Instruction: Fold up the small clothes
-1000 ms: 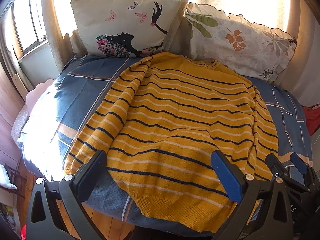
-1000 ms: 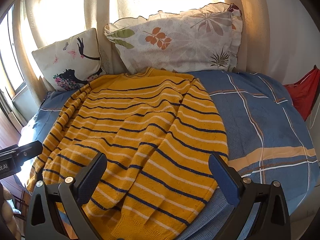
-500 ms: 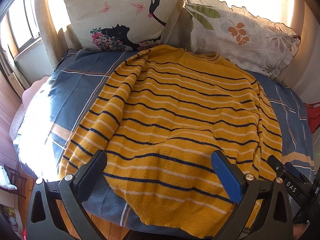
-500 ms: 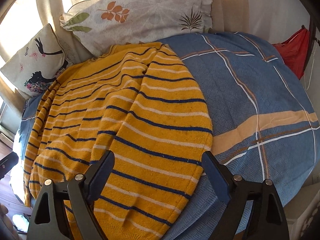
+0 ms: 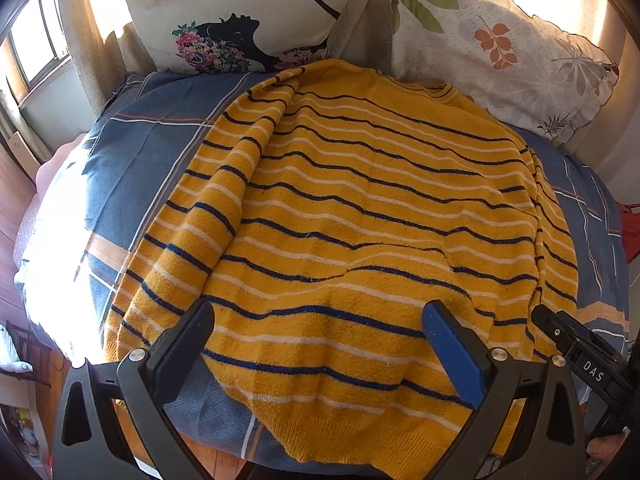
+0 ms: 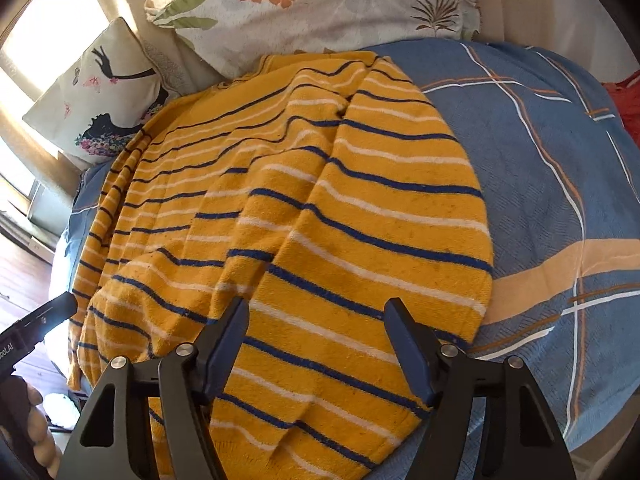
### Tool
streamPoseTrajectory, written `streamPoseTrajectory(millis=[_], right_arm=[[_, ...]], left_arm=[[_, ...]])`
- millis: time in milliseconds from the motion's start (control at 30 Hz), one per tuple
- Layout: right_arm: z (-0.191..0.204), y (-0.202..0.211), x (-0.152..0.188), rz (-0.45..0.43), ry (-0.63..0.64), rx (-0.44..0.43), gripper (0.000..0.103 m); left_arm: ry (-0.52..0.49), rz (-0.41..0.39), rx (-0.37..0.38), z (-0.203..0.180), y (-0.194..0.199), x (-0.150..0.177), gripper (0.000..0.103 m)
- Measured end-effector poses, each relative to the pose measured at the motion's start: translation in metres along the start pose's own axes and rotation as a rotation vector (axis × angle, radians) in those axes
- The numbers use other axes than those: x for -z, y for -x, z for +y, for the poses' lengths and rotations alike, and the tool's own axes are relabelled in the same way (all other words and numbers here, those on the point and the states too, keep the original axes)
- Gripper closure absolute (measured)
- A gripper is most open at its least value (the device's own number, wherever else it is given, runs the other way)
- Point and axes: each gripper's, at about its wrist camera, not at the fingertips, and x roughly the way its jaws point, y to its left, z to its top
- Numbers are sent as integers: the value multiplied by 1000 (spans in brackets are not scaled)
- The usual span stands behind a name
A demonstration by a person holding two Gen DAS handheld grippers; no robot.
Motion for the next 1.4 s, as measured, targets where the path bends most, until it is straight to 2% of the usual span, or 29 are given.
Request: streamPoseTrajectory(millis=[200,267,300,333,433,533,733,800,867,900,967,1033,1133,1167,1267,1400], right_arm=[[10,-17,1,50,52,41,35],[11,-20,2,47,86,54,55],[11,-21,1,54,103,44,82],[10,-19,-1,66,108,27,91],[-13,-3,-12,53,22,-57,93],[-45,20,-27,-2,-60,-46,95],[-133,58,-64,-132,-212,218,97],[-151,65,-73,-165,-191,410,96],[-162,61,-80,-147,-175,538,95],[-168,61,-79,-136,-199,554,95],[-174,67,-70,-143,-260,486,90],[-166,73,-61,-159,-267,397,73],[-138,72,-41,-142,-212,171,62],[-125,65,-35,-99,-181,72,60],[-88,40,-18,34,-98,-90,58],[-53,15,9,147,-49,-194,58]], left_arm=[[7,18,0,2,-5,-1,0],[14,24,-2,3,-7,-1,0],[19,27,-4,4,-8,-1,0],[23,30,-7,4,-8,-1,0],[31,31,-10,4,-8,-1,0],[40,25,-8,3,-6,0,0],[63,42,3,4,-7,3,0],[65,48,8,2,-8,5,0],[68,48,11,0,-7,7,0],[68,47,10,0,-6,8,0],[71,46,8,0,-6,9,0],[85,48,5,2,-5,11,0],[116,50,2,8,-4,13,0],[128,48,3,12,-3,13,0],[179,31,3,35,2,10,0],[289,13,-72,90,10,11,0]])
